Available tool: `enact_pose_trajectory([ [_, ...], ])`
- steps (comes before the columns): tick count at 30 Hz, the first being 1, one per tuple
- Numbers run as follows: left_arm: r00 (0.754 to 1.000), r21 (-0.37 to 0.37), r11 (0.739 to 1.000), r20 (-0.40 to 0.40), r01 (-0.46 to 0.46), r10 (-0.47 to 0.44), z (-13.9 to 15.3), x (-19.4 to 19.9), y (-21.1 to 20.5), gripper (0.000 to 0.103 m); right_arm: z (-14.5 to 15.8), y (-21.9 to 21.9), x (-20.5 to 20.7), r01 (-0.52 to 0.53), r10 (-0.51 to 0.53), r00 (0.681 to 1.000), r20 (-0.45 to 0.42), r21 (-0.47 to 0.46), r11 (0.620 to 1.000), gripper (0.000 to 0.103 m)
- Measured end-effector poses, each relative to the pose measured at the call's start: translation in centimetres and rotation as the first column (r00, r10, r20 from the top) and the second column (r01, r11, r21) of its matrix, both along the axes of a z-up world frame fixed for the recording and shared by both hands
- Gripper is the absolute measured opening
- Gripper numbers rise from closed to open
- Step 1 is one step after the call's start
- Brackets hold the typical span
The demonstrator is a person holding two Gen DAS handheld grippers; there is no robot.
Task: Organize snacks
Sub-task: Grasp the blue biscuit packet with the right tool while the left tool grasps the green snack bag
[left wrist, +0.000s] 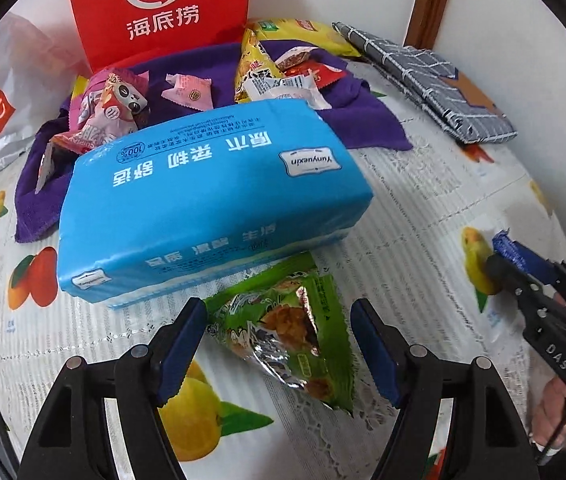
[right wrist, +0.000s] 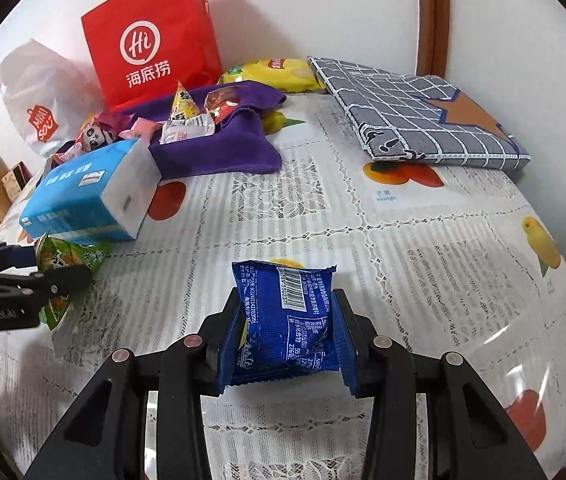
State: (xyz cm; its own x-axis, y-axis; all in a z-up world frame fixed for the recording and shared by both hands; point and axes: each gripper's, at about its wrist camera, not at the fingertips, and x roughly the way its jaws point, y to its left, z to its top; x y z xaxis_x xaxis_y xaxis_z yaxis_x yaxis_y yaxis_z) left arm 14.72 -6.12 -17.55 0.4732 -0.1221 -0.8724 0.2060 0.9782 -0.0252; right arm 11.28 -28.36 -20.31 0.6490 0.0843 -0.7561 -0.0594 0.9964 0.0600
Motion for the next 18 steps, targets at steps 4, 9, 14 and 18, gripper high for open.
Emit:
enact_pose_trajectory([
  [4, 1.000, 0.029, 1.000, 0.009, 0.003, -0.003, -0.5, -0.3, -0.3, 0.071, -0.7, -0.1, 0.3, 0.006, -0.006, 1.000, -0.009, 0.012, 1.000, 0.042],
  [9, 1.000, 0.046, 0.999, 0.025, -0.003, 0.002, -1.0, -0.3, -0.2, 0.066, -0.9, 0.0, 0.3, 0.010, -0.010, 1.000, -0.003, 0.001, 1.000, 0.042],
  [14, 0.998, 0.026, 1.000, 0.055, -0.005, 0.003, -1.0, -0.6, 0.1, 0.063, -0.9, 0.2, 0.3, 0.011, -0.011, 1.000, -0.006, -0.012, 1.000, 0.043],
  [18, 0.995, 0.017, 1.000, 0.102, -0.008, 0.006, -1.3, -1.2, 0.2, 0.063, -1.0, 0.1, 0.4, 0.011, -0.011, 1.000, -0.007, -0.013, 1.000, 0.044],
])
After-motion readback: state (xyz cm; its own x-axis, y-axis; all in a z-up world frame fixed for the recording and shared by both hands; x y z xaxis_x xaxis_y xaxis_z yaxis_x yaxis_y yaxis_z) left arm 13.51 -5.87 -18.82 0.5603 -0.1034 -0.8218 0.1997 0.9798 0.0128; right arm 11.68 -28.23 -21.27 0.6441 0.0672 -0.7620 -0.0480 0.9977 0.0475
